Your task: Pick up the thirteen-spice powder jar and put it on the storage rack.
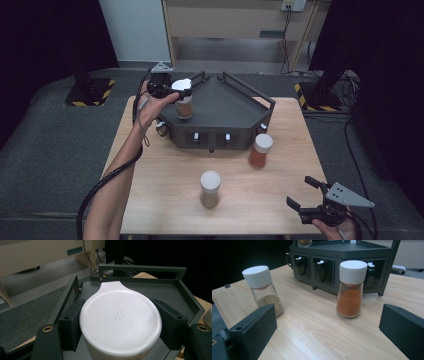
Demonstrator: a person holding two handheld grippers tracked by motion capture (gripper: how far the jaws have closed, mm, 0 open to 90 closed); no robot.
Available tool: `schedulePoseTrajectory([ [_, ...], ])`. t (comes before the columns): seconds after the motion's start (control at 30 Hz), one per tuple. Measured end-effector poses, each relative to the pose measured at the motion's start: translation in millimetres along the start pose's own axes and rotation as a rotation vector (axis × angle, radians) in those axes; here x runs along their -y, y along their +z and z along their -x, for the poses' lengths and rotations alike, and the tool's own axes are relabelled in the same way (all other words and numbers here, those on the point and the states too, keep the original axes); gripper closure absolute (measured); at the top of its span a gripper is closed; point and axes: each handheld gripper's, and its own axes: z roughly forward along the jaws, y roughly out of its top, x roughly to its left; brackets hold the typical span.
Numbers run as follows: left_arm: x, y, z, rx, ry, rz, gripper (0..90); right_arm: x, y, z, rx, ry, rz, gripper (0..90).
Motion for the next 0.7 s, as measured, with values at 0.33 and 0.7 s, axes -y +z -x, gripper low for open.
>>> schedulePoseTrajectory([
  [0.33, 2.5, 4.5, -0.6, 0.004, 0.002, -0.009, 29.4, 0.0, 0.0, 0.0, 0.000, -0.001, 0.000, 2.0],
  [0.7, 1.9, 8.4, -0.4, 0.008, 0.007, -0.020, 29.4, 0.1, -0.2, 0.2, -0.001, -0.001, 0.000, 2.0],
])
